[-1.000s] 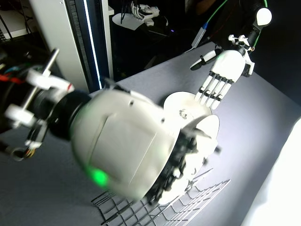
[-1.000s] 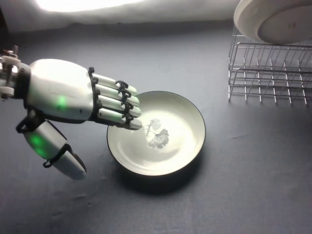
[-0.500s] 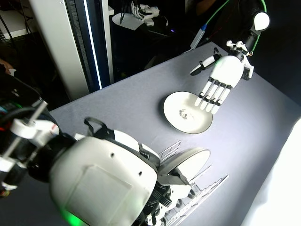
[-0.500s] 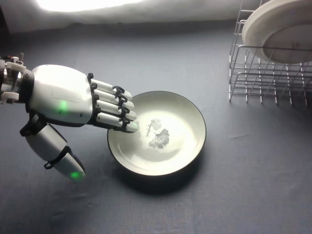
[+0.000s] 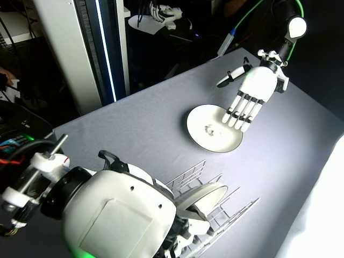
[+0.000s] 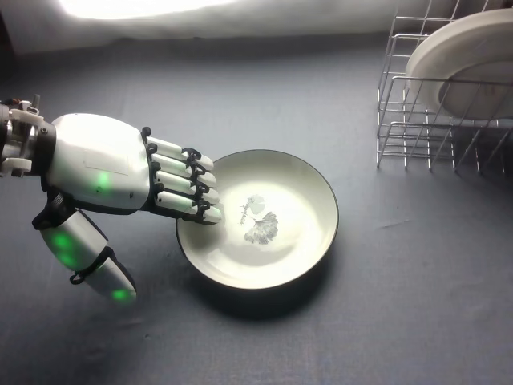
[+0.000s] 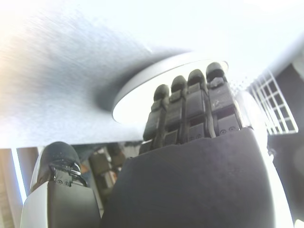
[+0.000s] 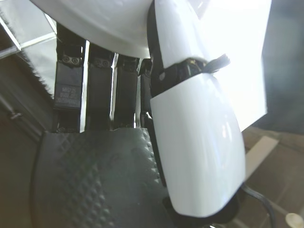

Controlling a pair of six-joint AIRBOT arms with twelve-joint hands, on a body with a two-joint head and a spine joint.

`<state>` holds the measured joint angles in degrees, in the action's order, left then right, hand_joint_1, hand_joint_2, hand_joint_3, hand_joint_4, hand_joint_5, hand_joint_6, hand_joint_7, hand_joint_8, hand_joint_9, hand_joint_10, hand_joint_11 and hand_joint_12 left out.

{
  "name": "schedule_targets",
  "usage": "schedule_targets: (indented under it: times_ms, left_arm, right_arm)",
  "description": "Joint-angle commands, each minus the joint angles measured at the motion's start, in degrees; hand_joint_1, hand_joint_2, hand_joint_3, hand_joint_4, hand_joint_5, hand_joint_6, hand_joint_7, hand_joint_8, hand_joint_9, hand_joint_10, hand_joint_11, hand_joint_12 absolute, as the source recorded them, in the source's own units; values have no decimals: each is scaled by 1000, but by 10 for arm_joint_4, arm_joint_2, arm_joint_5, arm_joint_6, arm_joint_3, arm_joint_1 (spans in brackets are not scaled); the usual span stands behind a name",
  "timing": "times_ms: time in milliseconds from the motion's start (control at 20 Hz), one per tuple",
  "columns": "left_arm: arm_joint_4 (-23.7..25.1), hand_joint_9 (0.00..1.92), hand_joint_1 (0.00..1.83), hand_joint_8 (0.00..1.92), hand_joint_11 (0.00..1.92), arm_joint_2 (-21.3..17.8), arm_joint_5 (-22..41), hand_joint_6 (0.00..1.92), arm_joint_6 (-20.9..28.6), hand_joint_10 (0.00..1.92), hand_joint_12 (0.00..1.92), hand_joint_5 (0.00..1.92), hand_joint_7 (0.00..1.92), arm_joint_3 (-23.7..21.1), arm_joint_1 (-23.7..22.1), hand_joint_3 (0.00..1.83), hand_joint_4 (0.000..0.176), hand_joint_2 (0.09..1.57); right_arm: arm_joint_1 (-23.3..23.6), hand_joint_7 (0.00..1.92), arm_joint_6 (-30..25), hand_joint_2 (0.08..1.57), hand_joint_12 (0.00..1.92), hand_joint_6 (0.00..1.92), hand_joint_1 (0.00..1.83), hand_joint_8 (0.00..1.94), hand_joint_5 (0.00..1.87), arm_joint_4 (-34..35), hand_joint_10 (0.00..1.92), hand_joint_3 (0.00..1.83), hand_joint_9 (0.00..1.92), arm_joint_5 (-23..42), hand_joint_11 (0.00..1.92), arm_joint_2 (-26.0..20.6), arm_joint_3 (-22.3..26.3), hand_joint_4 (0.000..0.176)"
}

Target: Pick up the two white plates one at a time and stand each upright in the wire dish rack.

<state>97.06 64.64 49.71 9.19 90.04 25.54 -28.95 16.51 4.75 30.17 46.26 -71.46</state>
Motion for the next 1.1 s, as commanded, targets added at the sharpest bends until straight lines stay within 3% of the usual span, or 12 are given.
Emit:
schedule_targets:
  times_ms: [0, 200, 300, 400, 450, 500, 550, 650, 800, 950, 1000, 1050]
  left_arm:
    - [-34, 0, 0, 0, 1, -2, 13, 0, 1, 0, 2, 42, 27, 4, 0, 0, 0, 1011]
    - [-34, 5, 0, 2, 7, -1, 13, 2, 1, 1, 5, 47, 34, 4, 4, 0, 0, 1009]
    - [-34, 0, 0, 1, 2, -1, 13, 0, 1, 0, 2, 41, 32, 4, 6, 0, 0, 1011]
    - [-34, 0, 0, 0, 1, 0, 13, 0, 1, 0, 2, 38, 29, 4, 9, 0, 0, 1013]
    - [-34, 0, 0, 0, 0, 0, 13, 0, 1, 0, 0, 35, 26, 4, 11, 2, 0, 1020]
    - [-34, 0, 0, 0, 0, 0, 12, 0, 1, 0, 0, 27, 17, 5, 11, 4, 0, 1025]
    - [-34, 0, 0, 4, 0, 0, 12, 6, 1, 0, 0, 40, 25, 5, 12, 0, 0, 1016]
    - [-34, 3, 0, 6, 0, 1, 12, 8, 1, 1, 0, 49, 33, 5, 14, 0, 0, 1008]
    - [-34, 0, 0, 2, 0, 2, 12, 1, 1, 0, 0, 34, 24, 5, 19, 0, 0, 1004]
    - [-34, 0, 0, 2, 0, 3, 12, 1, 2, 0, 0, 36, 26, 4, 26, 0, 0, 1004]
    - [-34, 0, 0, 3, 0, 3, 12, 4, 2, 0, 0, 42, 29, 3, 29, 0, 0, 1007]
    - [-34, 0, 0, 3, 0, 3, 12, 4, 3, 0, 0, 42, 29, 2, 33, 0, 0, 1007]
  right_arm:
    - [4, 928, 0, 1142, 1188, 1202, 1372, 1071, 731, 6, 1127, 0, 977, 89, 805, -4, -6, 0]
    - [3, 929, 1, 1134, 1191, 1152, 1368, 1044, 849, -8, 1171, 1, 907, 93, 723, 6, -24, 0]
    - [-1, 960, 2, 1146, 1157, 1141, 1211, 1032, 875, -8, 483, 1, 923, 95, 682, 7, -30, 13]
    - [-8, 879, 2, 1184, 1174, 1257, 1181, 1145, 809, -17, 313, 4, 886, 106, 577, 7, -33, 24]
    - [-8, 775, 3, 1208, 1217, 1276, 1124, 612, 781, -24, 253, 1, 836, 111, 484, 7, -33, 0]
    - [-8, 765, 3, 1155, 1238, 667, 1156, 354, 663, -28, 201, 0, 795, 113, 407, 7, -32, 0]
    - [-8, 757, 3, 1144, 1240, 339, 1158, 166, 659, -41, 134, 0, 746, 126, 317, 7, -33, 0]
    - [-7, 699, 3, 1151, 1265, 95, 1111, 24, 617, -66, 50, 0, 660, 149, 168, 7, -32, 0]
    - [-5, 548, 3, 1118, 1223, 4, 1023, 0, 499, -83, 0, 0, 500, 164, 3, 7, -32, 0]
    - [2, 271, 2, 1063, 777, 3, 980, 0, 257, -124, 5, 0, 236, 194, 0, 7, -26, 0]
    - [6, 29, 2, 969, 137, 3, 955, 0, 34, -141, 0, 0, 23, 202, 0, 7, -22, 0]
    - [11, 29, 1, 969, 137, 3, 955, 0, 34, -157, 0, 0, 23, 204, 0, 7, -17, 0]
